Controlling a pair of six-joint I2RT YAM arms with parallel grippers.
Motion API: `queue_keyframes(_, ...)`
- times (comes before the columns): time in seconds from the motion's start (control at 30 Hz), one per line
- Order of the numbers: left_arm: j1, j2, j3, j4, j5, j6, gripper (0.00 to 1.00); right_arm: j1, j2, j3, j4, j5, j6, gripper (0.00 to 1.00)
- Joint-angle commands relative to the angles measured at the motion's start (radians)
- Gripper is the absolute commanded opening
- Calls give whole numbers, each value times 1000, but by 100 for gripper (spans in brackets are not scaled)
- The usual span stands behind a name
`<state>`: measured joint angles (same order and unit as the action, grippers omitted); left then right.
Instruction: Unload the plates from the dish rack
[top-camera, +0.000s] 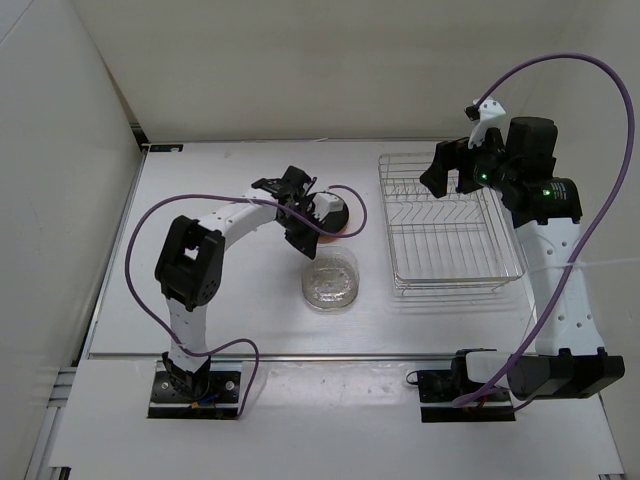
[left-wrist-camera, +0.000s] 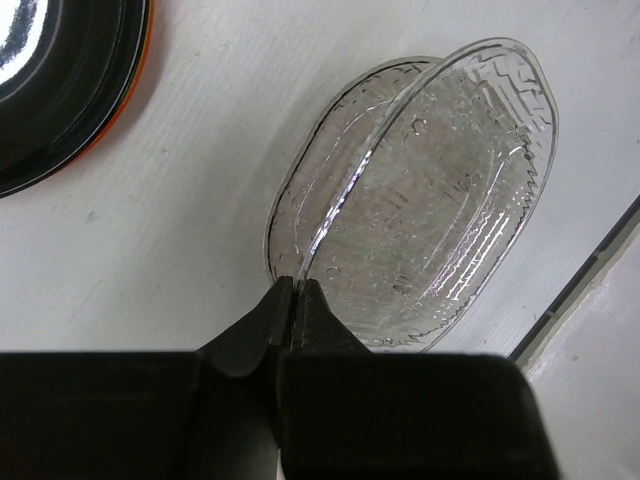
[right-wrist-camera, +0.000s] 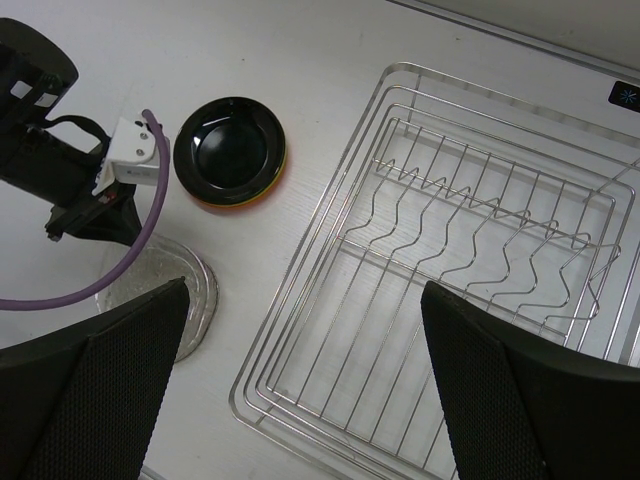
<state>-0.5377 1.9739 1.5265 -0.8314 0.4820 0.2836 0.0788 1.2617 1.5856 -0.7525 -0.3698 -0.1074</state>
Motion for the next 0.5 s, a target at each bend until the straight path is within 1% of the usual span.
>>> queue_keyframes(0.0,-21,-12,-6,23,21,11,11,-1,-30,-1,28,-17,3,100)
queue_keyframes(0.23,-30,-12,-6,23,21,2,11,-1,-48,-1,28,-17,3,100)
queue_keyframes(0.47,-30,-21,-38,43,-8,-9,12,-1,-48,-10,28,-26,3,100)
